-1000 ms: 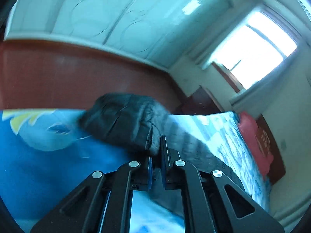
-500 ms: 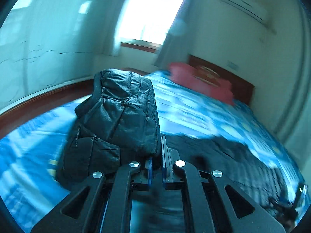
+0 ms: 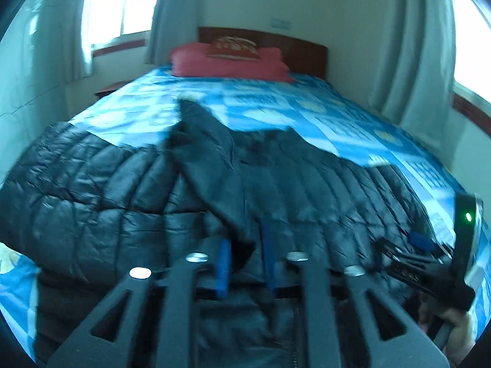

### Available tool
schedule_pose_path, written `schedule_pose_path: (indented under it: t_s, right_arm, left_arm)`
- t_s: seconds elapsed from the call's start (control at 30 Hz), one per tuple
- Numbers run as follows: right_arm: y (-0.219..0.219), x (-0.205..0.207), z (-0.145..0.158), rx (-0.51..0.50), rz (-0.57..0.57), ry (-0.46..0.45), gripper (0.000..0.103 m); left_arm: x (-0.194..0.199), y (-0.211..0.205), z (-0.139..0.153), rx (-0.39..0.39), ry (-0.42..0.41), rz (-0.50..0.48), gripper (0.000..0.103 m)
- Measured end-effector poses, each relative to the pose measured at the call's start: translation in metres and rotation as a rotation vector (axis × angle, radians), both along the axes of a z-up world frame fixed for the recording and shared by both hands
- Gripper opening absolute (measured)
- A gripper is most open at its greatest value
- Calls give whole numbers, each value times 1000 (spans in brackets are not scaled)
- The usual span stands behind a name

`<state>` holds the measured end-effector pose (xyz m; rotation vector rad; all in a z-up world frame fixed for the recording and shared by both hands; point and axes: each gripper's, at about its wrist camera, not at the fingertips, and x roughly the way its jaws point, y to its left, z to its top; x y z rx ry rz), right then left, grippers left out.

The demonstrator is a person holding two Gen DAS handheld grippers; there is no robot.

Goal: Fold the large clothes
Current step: 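Lay the held sleeve across the jacket body and open the left tool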

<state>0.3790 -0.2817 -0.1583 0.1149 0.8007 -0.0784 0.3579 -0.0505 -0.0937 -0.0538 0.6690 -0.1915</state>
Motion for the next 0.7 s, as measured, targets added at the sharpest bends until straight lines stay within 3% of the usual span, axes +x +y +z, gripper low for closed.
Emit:
schedule_pose_path:
  t_s: [0.07,0.17,0.3,0.43,0.57,0.7]
  right_arm:
    - [0,-1,0,4,0,-2,89]
    - [0,-1,2,7,0,-1,89]
    - [2,-5,12,2,-14,-7,89]
    - [13,-17,40,118,-3,-68,89]
    - [57,-5,53,182,100,-52,89]
    - [105,15,42,183,171,-2,88]
  left_arm:
    - [-9,-13,0,23,-18,-27,60]
    - [-22,-28,5,44,-34,-65,71]
    - [-32,-24,15,34,-33,-84,72]
    - [-49,7,25,17,-55,-45,76]
    - [-58,41,25,44,-70,27,76]
    - [-63,81,24,34,-58,106,76]
